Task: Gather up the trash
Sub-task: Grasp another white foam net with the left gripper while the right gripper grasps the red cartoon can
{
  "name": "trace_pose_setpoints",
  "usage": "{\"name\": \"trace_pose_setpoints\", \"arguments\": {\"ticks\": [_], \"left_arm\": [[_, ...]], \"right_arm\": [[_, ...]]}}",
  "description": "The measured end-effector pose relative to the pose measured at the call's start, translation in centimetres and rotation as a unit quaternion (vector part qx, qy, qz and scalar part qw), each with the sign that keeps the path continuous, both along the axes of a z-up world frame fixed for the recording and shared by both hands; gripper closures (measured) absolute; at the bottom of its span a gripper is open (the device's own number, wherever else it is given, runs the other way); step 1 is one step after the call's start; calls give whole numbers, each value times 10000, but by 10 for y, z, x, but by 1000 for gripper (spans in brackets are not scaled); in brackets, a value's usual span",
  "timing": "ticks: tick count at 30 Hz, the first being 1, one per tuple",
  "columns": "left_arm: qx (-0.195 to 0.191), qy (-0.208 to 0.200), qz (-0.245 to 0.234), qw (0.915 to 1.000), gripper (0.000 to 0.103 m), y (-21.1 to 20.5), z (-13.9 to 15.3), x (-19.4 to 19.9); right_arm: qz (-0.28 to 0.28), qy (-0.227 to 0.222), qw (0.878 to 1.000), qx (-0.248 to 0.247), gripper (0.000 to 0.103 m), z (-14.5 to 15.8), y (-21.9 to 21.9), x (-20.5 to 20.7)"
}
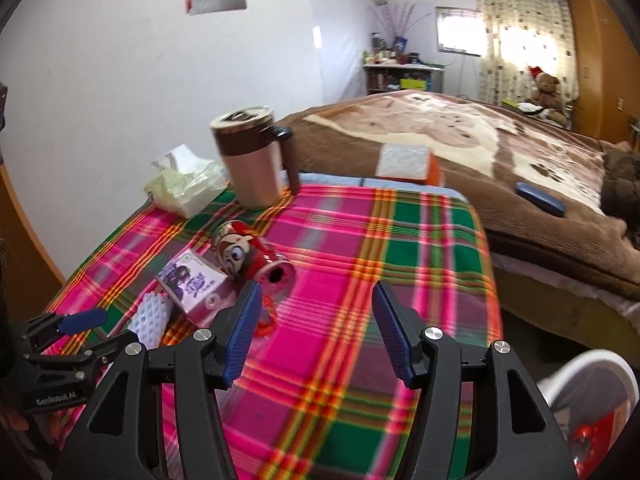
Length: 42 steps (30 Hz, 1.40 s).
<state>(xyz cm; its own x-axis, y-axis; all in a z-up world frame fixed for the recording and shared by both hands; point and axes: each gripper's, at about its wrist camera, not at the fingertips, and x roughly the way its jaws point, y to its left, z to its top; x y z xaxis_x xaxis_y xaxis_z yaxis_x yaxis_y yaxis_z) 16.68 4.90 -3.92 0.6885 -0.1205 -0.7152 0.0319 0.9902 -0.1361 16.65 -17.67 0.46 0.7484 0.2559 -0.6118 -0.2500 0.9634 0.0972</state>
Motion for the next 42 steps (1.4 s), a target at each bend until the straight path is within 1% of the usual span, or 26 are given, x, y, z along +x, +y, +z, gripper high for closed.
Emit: {"name": "trace_pose_setpoints", "arguments": {"ticks": [3,5,7,10,14,19,22,25,27,31,33,35,38,41,42], "left_arm": [[-133,135,-10,9998,31,4,-7,5],[-77,199,33,9998,31,5,-12,8],[-88,260,53,9996,31,6,-17,11],[-164,367,106,9991,31,9,-23,15],[-71,352,68,9993,31,9,-24,15],[5,335,189,9993,31,19,-23,18],[-75,366,225,9991,31,28,-24,19],[-48,353,276,9990,31,34,-23,19],[-78,358,321,9988,31,38,-23,20],[-148,373,464,9981,31,49,-24,22],[-189,382,462,9980,31,51,-25,23],[-171,393,442,9981,32,51,-25,25],[-167,396,407,9982,37,50,-25,27],[-210,407,339,9984,44,51,-24,29],[-216,405,296,9985,47,50,-24,29]], "right_arm": [[154,45,9999,-60,44,-3,11,13],[206,102,9997,-56,44,-5,15,21],[287,185,9994,-1,44,-7,18,30],[558,432,9973,225,44,-12,24,44],[677,462,9966,98,44,-14,38,53],[861,567,9947,-70,44,-17,47,63],[925,646,9935,-157,43,-20,52,67],[984,688,9925,-221,43,-24,59,69],[1003,721,9920,-267,41,-26,63,72],[1127,917,9893,-136,41,-31,65,81],[1126,933,9891,-170,41,-33,66,85],[1129,981,9885,-238,41,-36,70,90],[1134,1038,9876,-313,41,-40,75,94],[1078,1133,9871,-333,41,-44,78,98],[1044,1140,9874,-325,41,-45,78,98]]}}
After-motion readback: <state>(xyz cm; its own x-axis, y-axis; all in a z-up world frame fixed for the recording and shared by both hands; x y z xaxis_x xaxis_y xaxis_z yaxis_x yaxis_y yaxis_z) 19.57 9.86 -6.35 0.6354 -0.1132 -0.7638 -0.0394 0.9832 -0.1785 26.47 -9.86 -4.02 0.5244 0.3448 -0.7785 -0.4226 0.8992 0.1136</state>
